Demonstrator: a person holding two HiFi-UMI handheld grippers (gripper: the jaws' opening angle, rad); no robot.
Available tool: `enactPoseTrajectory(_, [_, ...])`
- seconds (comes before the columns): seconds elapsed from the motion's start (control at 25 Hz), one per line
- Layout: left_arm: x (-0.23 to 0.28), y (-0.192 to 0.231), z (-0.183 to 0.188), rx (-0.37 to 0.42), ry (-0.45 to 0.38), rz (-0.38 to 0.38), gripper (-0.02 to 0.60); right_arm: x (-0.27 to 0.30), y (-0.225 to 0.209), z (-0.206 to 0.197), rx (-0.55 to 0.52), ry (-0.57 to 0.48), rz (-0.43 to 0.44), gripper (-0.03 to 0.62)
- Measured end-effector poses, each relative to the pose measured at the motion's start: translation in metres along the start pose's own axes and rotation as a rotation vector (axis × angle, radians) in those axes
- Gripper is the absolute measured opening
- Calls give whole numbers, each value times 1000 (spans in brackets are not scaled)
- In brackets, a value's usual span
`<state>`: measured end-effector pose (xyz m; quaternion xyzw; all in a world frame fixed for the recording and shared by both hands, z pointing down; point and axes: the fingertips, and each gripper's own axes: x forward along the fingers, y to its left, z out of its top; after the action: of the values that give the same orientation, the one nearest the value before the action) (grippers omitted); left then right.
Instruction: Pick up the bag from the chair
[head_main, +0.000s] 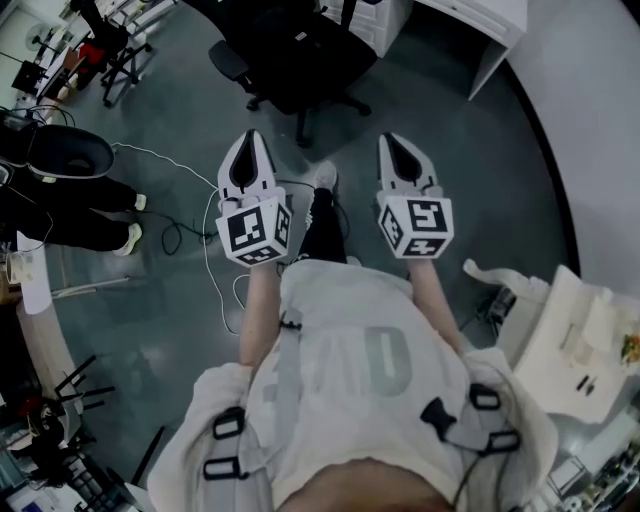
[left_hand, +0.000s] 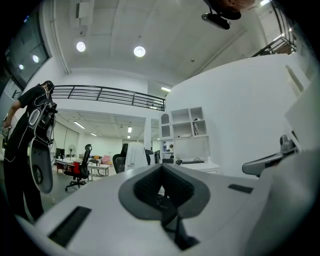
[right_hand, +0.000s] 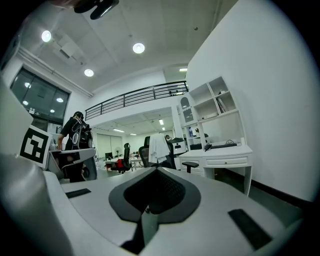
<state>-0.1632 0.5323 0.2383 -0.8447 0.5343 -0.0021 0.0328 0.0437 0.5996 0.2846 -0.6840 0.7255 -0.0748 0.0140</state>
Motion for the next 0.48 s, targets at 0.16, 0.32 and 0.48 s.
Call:
enactPoseTrajectory(0.16, [26, 3, 5, 14, -15, -10, 6, 19, -8, 5, 5, -4, -7, 6])
enactPoseTrajectory(0.32, [55, 13, 2, 19, -25, -19, 6, 41, -13, 5, 3, -18, -4, 6])
enactPoseTrajectory(0.48, [100, 32, -4, -8, -39, -15, 6, 85, -20, 18, -54, -29, 2, 6])
